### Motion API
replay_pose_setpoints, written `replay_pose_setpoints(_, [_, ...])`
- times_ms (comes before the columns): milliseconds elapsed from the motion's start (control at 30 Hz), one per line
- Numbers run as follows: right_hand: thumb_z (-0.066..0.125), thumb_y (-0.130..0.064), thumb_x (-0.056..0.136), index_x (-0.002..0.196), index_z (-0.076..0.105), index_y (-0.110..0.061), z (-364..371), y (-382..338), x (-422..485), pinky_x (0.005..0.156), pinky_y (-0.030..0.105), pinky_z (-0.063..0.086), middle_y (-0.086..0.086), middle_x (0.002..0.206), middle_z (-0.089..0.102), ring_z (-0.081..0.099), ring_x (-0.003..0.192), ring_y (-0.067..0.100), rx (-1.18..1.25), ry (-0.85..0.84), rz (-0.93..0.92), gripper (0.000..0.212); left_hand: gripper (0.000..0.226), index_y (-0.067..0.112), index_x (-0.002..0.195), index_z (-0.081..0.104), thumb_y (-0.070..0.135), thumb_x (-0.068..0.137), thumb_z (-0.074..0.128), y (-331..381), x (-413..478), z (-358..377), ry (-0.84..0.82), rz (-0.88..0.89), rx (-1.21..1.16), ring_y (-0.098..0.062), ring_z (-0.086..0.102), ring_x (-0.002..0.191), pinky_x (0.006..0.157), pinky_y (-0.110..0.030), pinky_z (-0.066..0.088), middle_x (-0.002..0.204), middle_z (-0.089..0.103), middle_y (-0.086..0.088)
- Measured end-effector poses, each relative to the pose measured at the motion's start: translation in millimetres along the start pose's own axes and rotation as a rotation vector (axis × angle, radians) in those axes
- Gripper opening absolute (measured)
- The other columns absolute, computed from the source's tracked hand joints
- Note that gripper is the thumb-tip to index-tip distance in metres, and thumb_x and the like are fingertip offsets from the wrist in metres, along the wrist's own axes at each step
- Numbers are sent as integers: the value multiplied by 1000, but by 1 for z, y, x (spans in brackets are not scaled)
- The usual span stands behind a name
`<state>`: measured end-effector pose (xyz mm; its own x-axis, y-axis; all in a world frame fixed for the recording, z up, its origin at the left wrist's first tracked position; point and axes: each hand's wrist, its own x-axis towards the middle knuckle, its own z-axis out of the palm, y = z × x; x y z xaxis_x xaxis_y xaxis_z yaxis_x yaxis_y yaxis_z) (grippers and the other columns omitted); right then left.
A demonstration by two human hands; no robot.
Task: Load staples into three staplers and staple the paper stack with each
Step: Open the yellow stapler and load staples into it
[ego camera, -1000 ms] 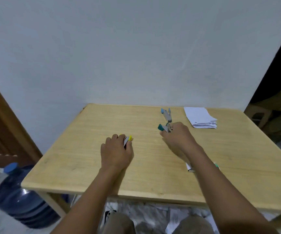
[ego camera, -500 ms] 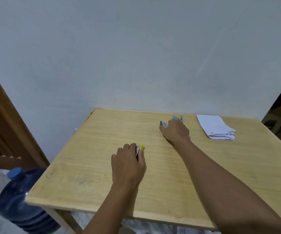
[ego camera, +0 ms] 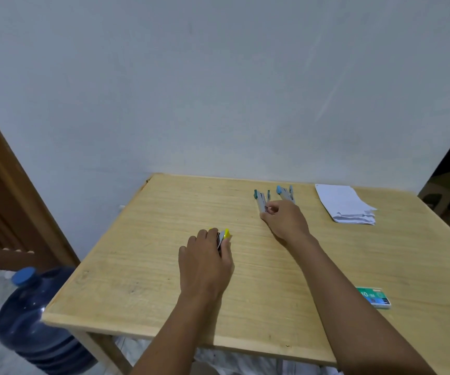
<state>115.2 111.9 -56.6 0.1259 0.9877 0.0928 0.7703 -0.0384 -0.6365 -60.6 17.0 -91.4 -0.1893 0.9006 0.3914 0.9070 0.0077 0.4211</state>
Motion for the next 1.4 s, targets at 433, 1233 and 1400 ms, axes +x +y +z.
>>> replay_pose_setpoints(433, [55,-53,92,144,44,-21,-16,-22,-15,95,40,48,5,135,58,58,117,24,393,-115,173,62,39,21,129,46,43,97,45,7,-2,-14,20,74,-188,-14,55,86,68,-29,41,102,61,6])
replay_pose_setpoints(1233, [49,-18,103,121,64,-3,-25,-53,-140,88,23,55,-12,95,69,69,91,2,751,-231,-19,28,16,27,109,66,23,94,64,16,-34,-42,-76,141,-866,-7,67,81,68,-31,54,87,70,12])
replay_pose_setpoints(1400, [49,-20,101,130,62,-11,-21,-50,-151,99,39,52,-2,113,71,67,105,9,800,-85,48,32,15,28,107,69,22,94,64,25,-42,-55,-140,114,-951,-9,69,90,77,-33,54,93,73,12])
